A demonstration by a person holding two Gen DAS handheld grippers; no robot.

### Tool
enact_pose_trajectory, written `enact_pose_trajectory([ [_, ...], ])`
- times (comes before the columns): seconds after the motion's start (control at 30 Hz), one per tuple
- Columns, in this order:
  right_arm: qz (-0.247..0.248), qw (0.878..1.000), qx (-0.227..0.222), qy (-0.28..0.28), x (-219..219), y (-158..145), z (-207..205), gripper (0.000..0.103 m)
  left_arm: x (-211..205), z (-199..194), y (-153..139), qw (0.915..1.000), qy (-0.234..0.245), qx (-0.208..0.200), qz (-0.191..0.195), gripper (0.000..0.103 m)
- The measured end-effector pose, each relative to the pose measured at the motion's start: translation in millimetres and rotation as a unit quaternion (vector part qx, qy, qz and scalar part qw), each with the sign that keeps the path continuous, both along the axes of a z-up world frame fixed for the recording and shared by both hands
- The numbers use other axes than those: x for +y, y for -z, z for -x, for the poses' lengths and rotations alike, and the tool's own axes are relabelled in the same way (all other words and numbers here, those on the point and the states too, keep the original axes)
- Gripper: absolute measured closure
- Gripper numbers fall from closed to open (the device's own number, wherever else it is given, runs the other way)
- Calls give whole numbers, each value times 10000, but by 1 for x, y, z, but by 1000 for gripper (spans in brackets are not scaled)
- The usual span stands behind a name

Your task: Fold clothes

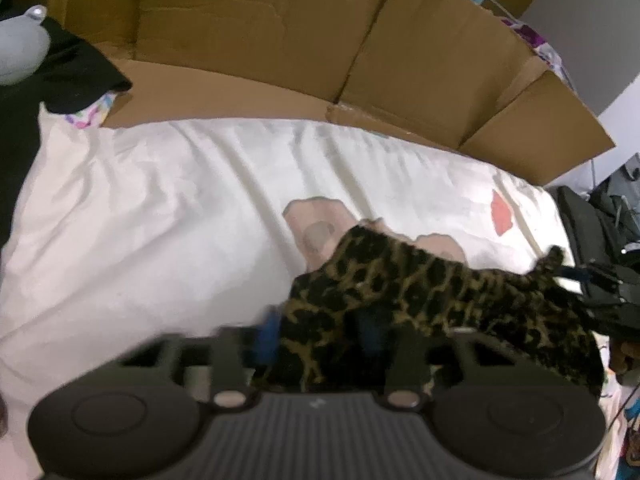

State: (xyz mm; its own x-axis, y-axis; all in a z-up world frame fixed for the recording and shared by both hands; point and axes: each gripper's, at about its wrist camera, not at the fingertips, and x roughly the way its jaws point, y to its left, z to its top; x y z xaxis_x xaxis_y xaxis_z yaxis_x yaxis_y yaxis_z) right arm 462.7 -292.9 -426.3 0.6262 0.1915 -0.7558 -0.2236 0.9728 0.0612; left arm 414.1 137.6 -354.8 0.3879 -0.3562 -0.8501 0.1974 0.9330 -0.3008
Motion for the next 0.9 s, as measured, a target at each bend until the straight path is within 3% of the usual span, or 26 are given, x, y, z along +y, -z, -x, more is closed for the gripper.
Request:
enact_pose_trajectory([
  [0.03, -11, 10000, -7, 59, -2, -1, -1, 100, -1, 0, -1, 10000, 13, -36, -62, 99],
  [0.07, -26, 9999, -16, 115, -4, -2, -2, 103, -1, 0, -3, 9999, 28, -91, -140, 101],
  [0.33, -152, 9988, -354, 305, -14, -27, -10, 103, 14, -2, -27, 9984, -129, -543, -40, 102],
  [0.43, -268, 9988, -48, 416, -18, -23, -18, 102, 17, -3, -32, 9980, -175, -606, -90, 102],
  [0.47, -323, 9983, 165, 454, -19, -18, -22, 94, 17, -4, -32, 9979, -166, -609, -127, 102],
  [0.5, -339, 9981, 268, 432, -18, -13, -22, 67, 17, -4, -31, 9979, -158, -607, -161, 102],
  [0.57, -346, 9983, 334, 343, -15, -4, -21, 43, 16, -6, -29, 9978, -161, -611, -209, 102],
  [0.6, -340, 9986, 298, 282, -12, 0, -19, 42, 16, -7, -29, 9977, -175, -611, -224, 102],
  [0.77, -240, 9980, 562, 132, -1, 21, -24, 42, 14, -10, -24, 9975, -202, -598, -305, 102],
  [0.83, -159, 9980, 619, 13, 4, 29, -26, 47, 14, -11, -23, 9973, -202, -609, -349, 102],
  [0.87, -193, 9978, 626, -53, 6, 31, -27, 70, 13, -11, -24, 9971, -196, -628, -372, 102],
  [0.9, -112, 9980, 611, -72, 8, 31, -27, 83, 13, -11, -25, 9969, -183, -656, -397, 102],
])
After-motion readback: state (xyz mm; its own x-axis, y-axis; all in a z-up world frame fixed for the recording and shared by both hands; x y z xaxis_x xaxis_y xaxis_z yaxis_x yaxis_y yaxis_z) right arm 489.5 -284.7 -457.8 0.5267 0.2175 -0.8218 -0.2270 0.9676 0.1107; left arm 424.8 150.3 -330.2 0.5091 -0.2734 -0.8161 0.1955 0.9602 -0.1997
